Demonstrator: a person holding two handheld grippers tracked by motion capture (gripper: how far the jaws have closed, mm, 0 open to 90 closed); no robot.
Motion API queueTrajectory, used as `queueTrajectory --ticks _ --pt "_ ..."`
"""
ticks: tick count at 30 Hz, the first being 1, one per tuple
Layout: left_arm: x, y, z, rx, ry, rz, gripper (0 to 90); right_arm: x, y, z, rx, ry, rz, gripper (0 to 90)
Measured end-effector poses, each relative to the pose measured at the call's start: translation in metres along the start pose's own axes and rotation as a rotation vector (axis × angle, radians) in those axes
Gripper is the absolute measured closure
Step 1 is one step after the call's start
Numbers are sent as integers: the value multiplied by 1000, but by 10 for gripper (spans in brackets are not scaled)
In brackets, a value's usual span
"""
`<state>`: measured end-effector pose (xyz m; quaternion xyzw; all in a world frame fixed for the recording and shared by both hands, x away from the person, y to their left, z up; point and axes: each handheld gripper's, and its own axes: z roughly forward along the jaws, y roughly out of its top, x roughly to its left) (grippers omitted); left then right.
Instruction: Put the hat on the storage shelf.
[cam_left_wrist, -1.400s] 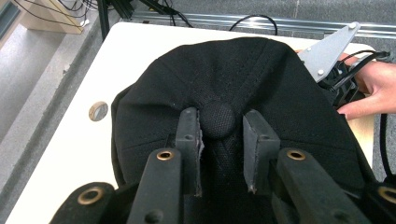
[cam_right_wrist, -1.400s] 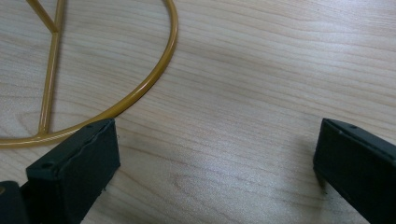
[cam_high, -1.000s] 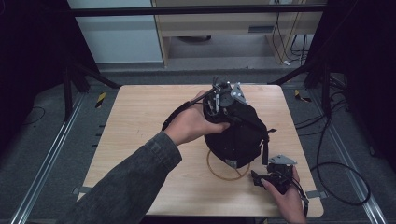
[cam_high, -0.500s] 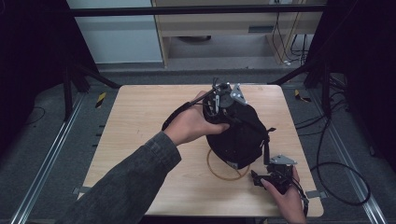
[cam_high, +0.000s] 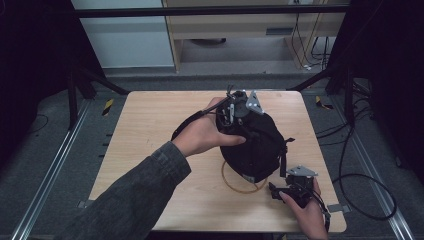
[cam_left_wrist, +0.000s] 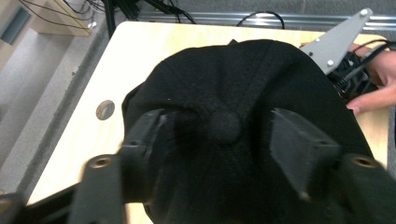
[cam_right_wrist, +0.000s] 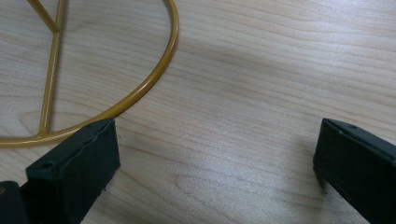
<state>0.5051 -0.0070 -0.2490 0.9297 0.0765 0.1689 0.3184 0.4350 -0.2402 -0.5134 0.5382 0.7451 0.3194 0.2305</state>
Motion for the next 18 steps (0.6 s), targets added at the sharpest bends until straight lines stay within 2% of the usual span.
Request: queueTrajectory --ticks 1,3,6,12,18 --pt "0 0 0 -7 7 -6 282 0 0 0 0 0 -1 6" --pt "1 -1 0 -18 14 -42 129 0 0 0 0 0 0 5" --pt "1 -4 -3 -39 23 -51 68 0 0 0 1 1 0 5" --pt "-1 -6 -7 -44 -8 -48 45 0 0 0 0 0 -1 5" --pt "-6 -7 -9 -36 -9 -35 47 0 0 0 0 0 -1 5"
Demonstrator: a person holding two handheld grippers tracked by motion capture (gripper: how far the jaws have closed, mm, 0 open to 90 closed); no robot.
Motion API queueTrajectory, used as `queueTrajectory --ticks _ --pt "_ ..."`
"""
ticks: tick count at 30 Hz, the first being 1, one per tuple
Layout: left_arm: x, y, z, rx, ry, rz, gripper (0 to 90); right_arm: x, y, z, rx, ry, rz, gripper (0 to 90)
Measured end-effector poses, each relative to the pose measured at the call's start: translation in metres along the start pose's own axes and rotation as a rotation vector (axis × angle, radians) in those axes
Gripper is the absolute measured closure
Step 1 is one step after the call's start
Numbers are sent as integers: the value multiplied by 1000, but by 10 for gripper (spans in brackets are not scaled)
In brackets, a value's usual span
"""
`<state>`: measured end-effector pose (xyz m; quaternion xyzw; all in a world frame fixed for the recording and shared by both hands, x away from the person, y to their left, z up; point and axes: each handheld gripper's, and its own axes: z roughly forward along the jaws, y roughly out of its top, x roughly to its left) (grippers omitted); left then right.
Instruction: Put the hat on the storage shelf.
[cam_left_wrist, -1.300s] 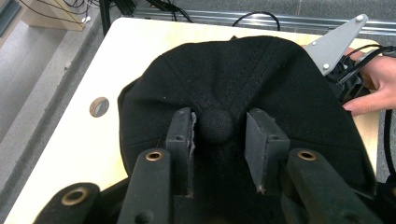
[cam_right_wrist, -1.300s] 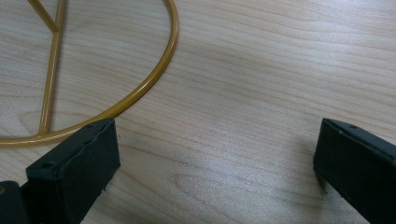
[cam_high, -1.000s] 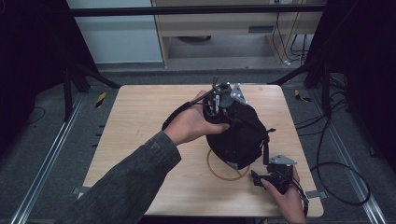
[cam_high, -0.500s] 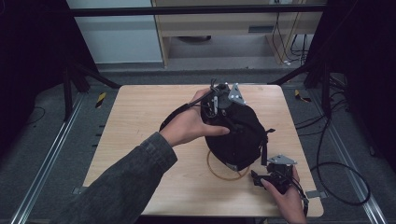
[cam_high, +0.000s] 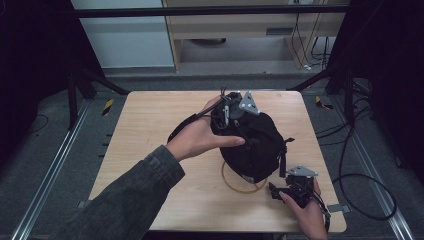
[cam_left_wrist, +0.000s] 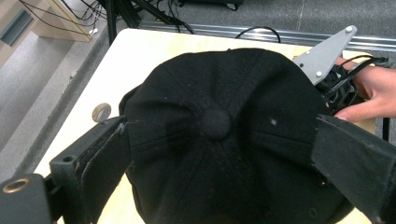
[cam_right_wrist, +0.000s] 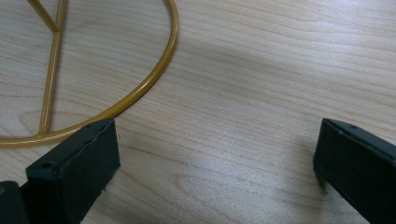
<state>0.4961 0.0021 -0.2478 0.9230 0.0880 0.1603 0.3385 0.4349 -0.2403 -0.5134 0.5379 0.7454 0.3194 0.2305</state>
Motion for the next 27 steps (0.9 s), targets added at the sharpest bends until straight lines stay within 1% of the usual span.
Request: queueTrajectory --ticks 5,7,8,11,16,19,20,21,23,25,27 --pt "-4 1 -5 -13 7 8 46 0 0 0 0 0 0 5" --pt "-6 1 -8 -16 14 21 46 0 0 0 0 0 0 5" --pt "-7 1 -10 -27 18 24 46 0 0 0 0 0 1 5" --pt "-8 2 -14 -47 21 13 46 0 0 0 0 0 0 5" --pt "-14 1 -26 -56 22 25 38 0 0 0 -1 -2 -2 6" --pt "-15 -1 -32 -63 27 22 37 0 0 0 0 -2 1 5" --pt "-15 -2 -33 -69 25 12 37 0 0 0 0 -2 1 5" --pt "-15 -4 -35 -72 20 12 37 0 0 0 0 -2 1 6" --pt "-15 -7 -37 -76 17 10 37 0 0 0 0 -2 1 5" --pt "-14 -11 -38 -78 23 0 37 0 0 0 0 0 0 6" --pt "-14 -14 -40 -88 17 -7 37 0 0 0 0 -2 1 6"
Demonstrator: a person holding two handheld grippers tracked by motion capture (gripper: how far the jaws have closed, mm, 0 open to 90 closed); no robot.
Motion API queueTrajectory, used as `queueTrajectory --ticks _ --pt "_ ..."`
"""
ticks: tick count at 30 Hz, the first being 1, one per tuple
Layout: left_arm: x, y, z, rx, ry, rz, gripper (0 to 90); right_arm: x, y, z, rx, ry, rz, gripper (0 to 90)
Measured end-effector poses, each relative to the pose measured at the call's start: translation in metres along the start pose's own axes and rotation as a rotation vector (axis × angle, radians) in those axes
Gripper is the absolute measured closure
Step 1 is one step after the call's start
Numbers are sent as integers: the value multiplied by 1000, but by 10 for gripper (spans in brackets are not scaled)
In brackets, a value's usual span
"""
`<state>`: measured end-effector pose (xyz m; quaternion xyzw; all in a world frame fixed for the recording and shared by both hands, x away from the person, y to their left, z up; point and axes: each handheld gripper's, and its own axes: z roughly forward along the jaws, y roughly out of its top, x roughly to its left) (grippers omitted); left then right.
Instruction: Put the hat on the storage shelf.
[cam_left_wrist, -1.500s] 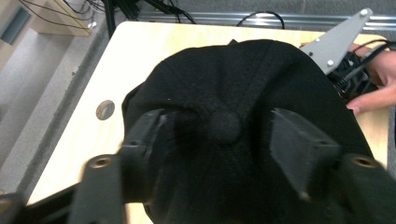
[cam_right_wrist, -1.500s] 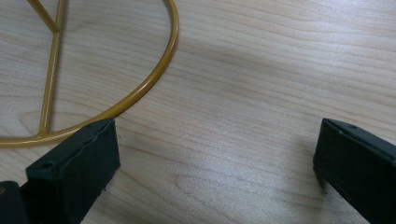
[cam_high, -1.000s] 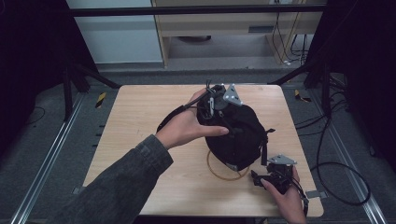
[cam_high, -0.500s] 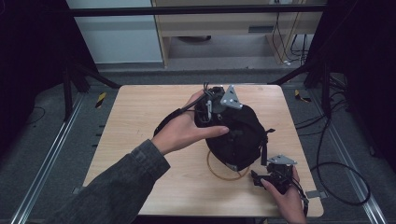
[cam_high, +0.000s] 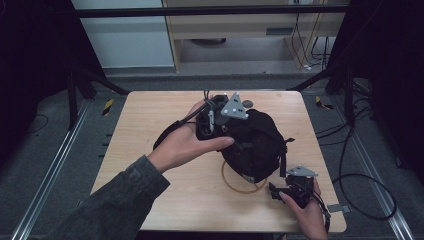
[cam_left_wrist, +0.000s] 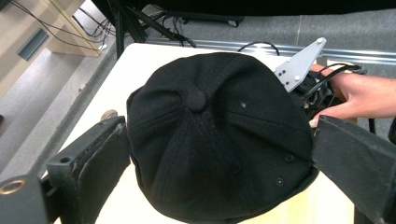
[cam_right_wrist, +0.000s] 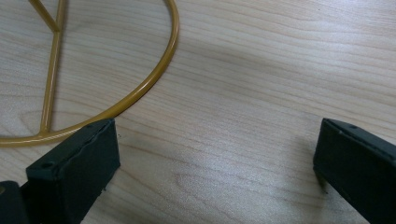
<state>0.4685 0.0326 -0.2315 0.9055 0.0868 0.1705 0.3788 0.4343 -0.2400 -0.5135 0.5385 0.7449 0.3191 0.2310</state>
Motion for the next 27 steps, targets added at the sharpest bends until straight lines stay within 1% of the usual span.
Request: queueTrajectory --ticks 2,4,5,9,11,12,13,15,18,21,24,25,27 --pt "-1 -3 -2 -8 6 -3 35 0 0 0 1 1 -1 6" --pt "-2 -6 -5 -7 7 2 30 0 0 0 1 0 -1 6" --pt "-2 -7 -6 -13 15 -3 30 0 0 0 1 1 -1 6" --pt "-1 -14 -9 -14 22 -14 30 0 0 -1 0 2 -10 6" --pt "0 -18 -11 -16 30 -21 30 0 0 -1 1 3 -6 6" --pt "2 -20 -12 -26 47 -28 32 0 0 -1 1 3 -7 6" --pt "4 -22 -14 -39 54 -42 36 0 0 -1 1 3 -7 6" --pt "8 -26 -17 -55 51 -66 36 0 0 -1 1 3 -7 6" --pt "11 -32 -21 -48 61 -69 36 -1 0 -1 0 2 -12 6" --pt "14 -42 -27 -47 67 -79 35 -1 0 -1 0 2 -12 6" --pt "19 -56 -33 -40 79 -101 34 0 0 -1 0 2 -11 6" --pt "20 -64 -35 -39 82 -113 34 0 0 -1 0 2 -11 6" --pt "22 -74 -38 -35 88 -124 33 0 -1 -1 0 1 -11 5"
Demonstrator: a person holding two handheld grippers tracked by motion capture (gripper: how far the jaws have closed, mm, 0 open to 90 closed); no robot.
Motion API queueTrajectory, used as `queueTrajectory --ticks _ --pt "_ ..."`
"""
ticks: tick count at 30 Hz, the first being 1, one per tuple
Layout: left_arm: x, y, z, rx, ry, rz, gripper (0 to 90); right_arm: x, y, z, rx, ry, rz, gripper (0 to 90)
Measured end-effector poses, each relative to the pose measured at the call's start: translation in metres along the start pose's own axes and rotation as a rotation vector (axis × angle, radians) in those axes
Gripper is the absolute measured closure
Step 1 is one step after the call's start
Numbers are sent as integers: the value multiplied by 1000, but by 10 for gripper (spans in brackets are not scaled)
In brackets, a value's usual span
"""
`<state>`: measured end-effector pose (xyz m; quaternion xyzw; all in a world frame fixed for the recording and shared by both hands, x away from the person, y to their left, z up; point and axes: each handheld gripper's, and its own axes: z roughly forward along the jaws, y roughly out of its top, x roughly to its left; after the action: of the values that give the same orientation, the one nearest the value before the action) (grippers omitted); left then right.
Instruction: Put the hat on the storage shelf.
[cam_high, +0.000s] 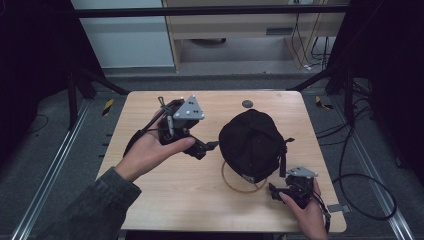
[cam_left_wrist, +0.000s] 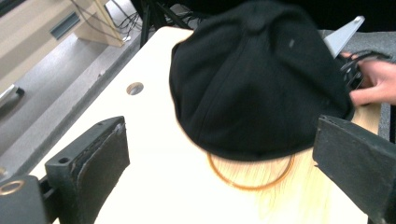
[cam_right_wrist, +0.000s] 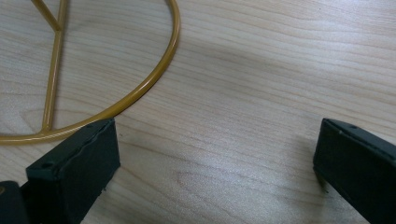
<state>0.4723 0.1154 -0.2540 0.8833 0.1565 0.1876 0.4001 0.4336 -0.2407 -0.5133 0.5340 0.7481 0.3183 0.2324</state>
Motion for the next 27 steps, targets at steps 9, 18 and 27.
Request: queueTrajectory --ticks 9,18,27 --pt "13 -54 -12 32 42 -68 34 0 0 0 -1 2 3 6" --pt "20 -92 -10 63 63 -115 34 1 0 -1 1 4 8 6" --pt "13 -113 0 80 53 -128 34 1 0 -1 1 4 7 6"
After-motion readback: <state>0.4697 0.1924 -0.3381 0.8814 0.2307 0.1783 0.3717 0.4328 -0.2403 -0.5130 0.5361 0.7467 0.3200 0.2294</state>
